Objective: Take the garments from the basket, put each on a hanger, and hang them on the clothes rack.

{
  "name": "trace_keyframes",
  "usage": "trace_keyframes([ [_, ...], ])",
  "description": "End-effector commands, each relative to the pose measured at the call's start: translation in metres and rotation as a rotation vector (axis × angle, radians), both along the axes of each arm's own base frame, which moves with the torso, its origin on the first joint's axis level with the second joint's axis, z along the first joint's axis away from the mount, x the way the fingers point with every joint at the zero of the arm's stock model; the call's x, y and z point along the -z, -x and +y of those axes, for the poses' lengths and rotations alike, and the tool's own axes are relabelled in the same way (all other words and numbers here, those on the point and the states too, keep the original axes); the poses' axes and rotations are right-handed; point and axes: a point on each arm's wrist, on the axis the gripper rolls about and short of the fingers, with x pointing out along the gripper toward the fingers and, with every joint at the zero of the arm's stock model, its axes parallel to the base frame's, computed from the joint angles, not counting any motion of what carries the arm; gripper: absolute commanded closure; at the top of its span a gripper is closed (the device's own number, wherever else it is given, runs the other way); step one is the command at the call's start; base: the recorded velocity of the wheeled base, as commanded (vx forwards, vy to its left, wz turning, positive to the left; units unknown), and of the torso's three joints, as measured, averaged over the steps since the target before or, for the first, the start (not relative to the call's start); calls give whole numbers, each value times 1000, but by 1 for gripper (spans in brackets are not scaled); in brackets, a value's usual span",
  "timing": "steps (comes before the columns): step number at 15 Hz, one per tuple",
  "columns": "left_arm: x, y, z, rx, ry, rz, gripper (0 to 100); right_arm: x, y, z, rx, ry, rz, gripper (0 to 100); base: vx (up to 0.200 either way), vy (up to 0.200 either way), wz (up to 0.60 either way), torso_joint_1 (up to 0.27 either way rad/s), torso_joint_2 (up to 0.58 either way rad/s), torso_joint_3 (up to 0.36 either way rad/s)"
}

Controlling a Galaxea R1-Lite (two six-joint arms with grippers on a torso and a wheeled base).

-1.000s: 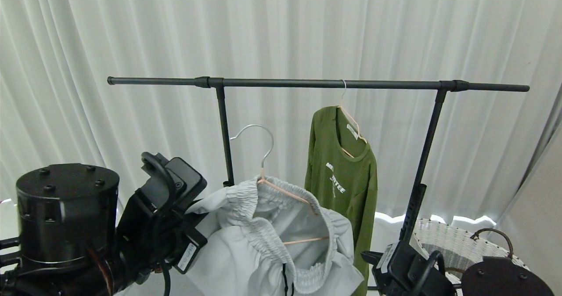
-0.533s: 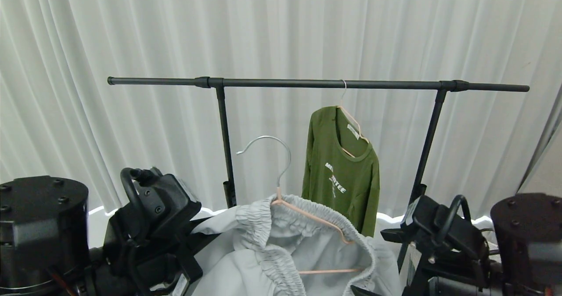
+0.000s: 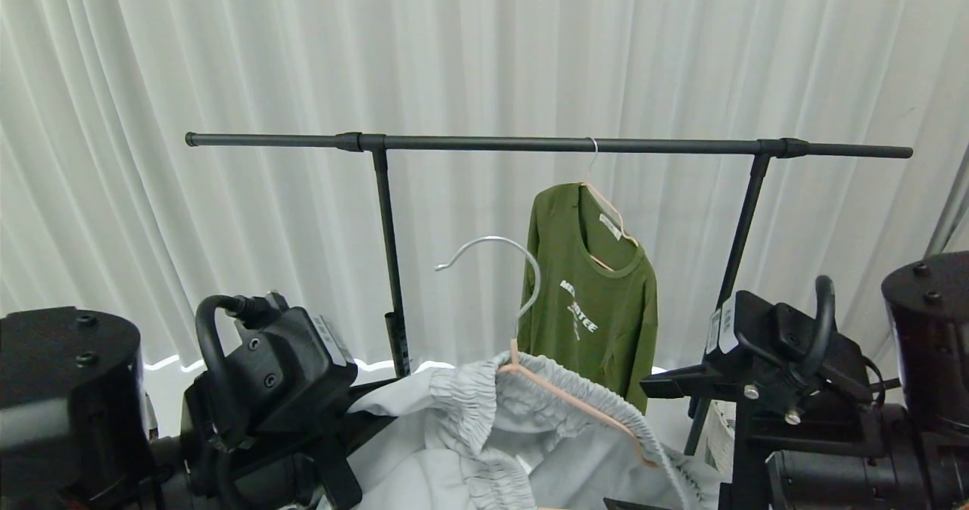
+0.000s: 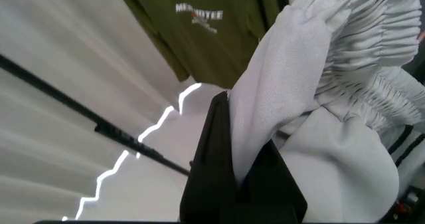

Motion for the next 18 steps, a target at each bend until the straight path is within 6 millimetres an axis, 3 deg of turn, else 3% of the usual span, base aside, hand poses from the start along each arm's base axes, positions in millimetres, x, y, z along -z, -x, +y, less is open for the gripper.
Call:
trace_keyframes([
  [1,0,2,-4,34,4,1,100,0,-1,6,-32,4,16,0,0,0,0,0,0,0],
  [8,0,8,-10,88,6,3,100,15,-8,22,-70,57,62,0,0,0,0,0,0,0],
  [14,-1,9,-10,88,8,1,100,16,-7,21,-77,55,77,0,0,0,0,0,0,0],
  [15,-1,9,-10,88,9,0,100,17,-8,21,-74,57,79,100,0,0,0,0,0,0],
  [18,-2,9,-10,87,13,-3,100,17,-8,22,-70,57,77,100,0,0,0,0,0,0],
])
